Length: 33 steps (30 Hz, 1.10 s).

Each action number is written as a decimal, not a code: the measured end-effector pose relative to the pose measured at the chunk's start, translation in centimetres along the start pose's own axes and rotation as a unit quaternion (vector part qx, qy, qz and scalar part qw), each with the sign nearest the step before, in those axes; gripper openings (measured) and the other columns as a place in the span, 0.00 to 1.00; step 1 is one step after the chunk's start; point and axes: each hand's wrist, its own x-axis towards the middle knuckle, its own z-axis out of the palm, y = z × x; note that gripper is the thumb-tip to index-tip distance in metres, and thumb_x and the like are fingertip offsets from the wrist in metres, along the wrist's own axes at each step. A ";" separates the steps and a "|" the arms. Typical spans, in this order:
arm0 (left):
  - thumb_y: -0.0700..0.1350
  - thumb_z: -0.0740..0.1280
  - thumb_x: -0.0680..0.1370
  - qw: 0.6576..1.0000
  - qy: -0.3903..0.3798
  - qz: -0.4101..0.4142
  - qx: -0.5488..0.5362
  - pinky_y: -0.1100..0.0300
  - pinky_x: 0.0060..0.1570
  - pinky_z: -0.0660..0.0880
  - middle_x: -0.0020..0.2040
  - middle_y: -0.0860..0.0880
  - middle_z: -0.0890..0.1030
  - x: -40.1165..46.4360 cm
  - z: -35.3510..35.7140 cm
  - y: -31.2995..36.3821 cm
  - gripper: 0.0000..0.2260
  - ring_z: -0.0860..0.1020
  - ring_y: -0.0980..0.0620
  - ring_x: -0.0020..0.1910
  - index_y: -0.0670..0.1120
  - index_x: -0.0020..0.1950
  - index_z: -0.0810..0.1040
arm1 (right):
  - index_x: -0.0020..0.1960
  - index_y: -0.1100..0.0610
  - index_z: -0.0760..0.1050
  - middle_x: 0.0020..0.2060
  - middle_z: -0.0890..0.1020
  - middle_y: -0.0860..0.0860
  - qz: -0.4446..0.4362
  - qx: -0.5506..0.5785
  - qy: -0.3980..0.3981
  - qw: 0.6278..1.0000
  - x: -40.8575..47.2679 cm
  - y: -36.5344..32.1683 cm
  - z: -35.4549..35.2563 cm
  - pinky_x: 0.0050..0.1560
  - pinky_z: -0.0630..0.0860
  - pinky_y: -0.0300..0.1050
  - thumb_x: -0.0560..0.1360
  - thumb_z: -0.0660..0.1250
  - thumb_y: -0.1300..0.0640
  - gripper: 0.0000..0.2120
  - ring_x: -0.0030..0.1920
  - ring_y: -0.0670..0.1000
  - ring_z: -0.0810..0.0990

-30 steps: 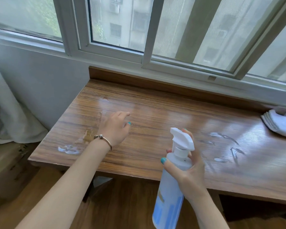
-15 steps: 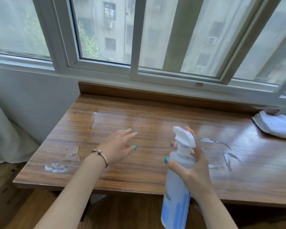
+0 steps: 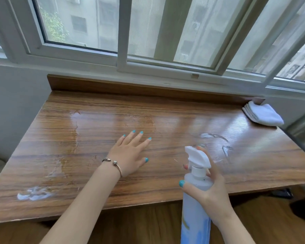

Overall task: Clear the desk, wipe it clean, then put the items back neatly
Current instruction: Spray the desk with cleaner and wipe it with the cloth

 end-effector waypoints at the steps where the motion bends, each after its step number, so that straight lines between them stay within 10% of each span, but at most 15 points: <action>1: 0.60 0.53 0.81 1.000 0.002 0.004 -0.010 0.52 0.75 0.42 0.79 0.53 0.43 -0.1 0.2 0.0 0.29 0.40 0.50 0.78 0.60 0.78 0.42 | 0.70 0.38 0.69 0.59 0.80 0.49 0.002 0.001 0.010 1.000 -0.5 0.2 0.1 0.55 0.79 0.48 0.62 0.79 0.62 0.42 0.58 0.51 0.81; 13: 0.57 0.55 0.82 0.996 -0.014 0.031 -0.078 0.53 0.76 0.44 0.79 0.52 0.45 -1.5 2.9 3.6 0.30 0.42 0.51 0.78 0.59 0.78 0.41 | 0.67 0.36 0.70 0.56 0.81 0.51 0.019 -0.012 0.049 0.999 -4.7 2.1 -1.3 0.51 0.80 0.42 0.61 0.78 0.61 0.40 0.55 0.54 0.81; 22: 0.54 0.57 0.81 0.989 0.092 -0.072 -0.093 0.55 0.74 0.52 0.76 0.50 0.62 -3.3 4.8 7.6 0.25 0.56 0.51 0.76 0.54 0.78 0.54 | 0.66 0.32 0.68 0.57 0.79 0.41 0.056 0.008 -0.077 0.995 -7.1 5.6 -4.5 0.52 0.77 0.37 0.65 0.78 0.70 0.44 0.58 0.49 0.79; 27: 0.50 0.60 0.80 0.965 0.181 -0.133 -0.139 0.58 0.54 0.74 0.58 0.55 0.78 -4.7 5.5 12.8 0.18 0.76 0.55 0.57 0.54 0.71 0.69 | 0.66 0.30 0.68 0.59 0.78 0.40 0.051 0.025 -0.134 0.989 -7.7 7.6 -8.1 0.56 0.78 0.39 0.65 0.79 0.67 0.43 0.60 0.48 0.79; 33: 0.51 0.61 0.80 0.955 0.188 -0.163 -0.161 0.65 0.42 0.75 0.59 0.57 0.76 -5.0 6.9 18.6 0.18 0.77 0.59 0.53 0.56 0.70 0.69 | 0.67 0.32 0.67 0.59 0.79 0.47 0.024 0.027 -0.090 0.995 -6.7 8.8 -14.4 0.51 0.80 0.40 0.63 0.81 0.60 0.42 0.56 0.49 0.80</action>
